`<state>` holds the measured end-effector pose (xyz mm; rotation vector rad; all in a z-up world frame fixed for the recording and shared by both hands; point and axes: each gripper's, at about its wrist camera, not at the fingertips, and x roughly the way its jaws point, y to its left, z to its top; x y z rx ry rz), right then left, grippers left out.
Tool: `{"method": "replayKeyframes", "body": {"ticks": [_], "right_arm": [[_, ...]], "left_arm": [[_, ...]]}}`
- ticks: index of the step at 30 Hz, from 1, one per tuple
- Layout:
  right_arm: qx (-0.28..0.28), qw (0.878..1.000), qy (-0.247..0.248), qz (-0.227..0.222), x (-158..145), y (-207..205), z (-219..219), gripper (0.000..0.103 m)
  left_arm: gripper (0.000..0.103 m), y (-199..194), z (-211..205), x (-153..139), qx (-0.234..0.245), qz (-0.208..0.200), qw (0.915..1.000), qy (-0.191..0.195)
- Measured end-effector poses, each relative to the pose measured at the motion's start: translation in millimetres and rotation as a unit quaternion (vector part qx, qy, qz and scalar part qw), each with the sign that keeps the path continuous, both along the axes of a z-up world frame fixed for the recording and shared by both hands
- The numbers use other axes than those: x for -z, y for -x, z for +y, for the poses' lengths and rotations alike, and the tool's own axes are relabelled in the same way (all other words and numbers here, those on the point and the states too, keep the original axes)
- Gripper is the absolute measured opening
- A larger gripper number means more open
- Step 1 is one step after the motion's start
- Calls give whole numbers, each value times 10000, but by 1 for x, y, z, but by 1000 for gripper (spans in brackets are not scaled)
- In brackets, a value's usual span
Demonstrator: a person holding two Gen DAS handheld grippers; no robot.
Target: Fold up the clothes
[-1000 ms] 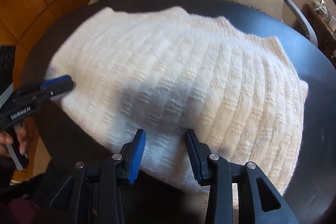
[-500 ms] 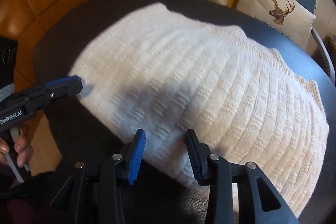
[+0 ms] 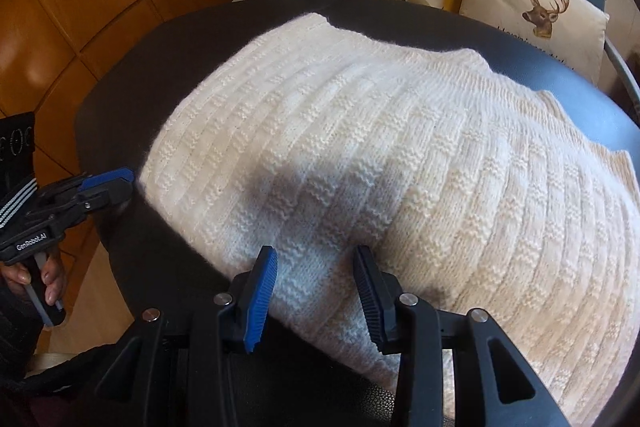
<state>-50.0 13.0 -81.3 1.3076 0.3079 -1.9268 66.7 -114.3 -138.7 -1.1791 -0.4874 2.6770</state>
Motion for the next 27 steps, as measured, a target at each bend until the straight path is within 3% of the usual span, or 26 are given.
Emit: {"method": "replayKeyframes", "body": {"ticks": [3, 12, 17, 20, 23, 27], "right_arm": [[0, 10000, 49, -74, 4, 4, 0, 40], [-101, 9999, 32, -52, 8, 5, -4, 41], [-130, 9999, -53, -67, 10, 7, -9, 42], [-132, 9998, -101, -78, 11, 8, -12, 42], [-119, 9998, -133, -86, 12, 8, -14, 43], [-115, 9996, -234, -56, 14, 9, -20, 44]], "left_arm": [[28, 14, -7, 2, 180, -83, 9998, -42], [29, 44, -42, 10, 1103, -293, 9868, -1148], [29, 63, -50, 15, 1622, -252, 9690, -1847], [29, 62, -40, 11, 2140, -130, 9547, -2063], [29, 61, -28, 8, 2457, -147, 9533, -1750], [29, 70, -36, 12, 2350, -218, 9587, -1588]]}}
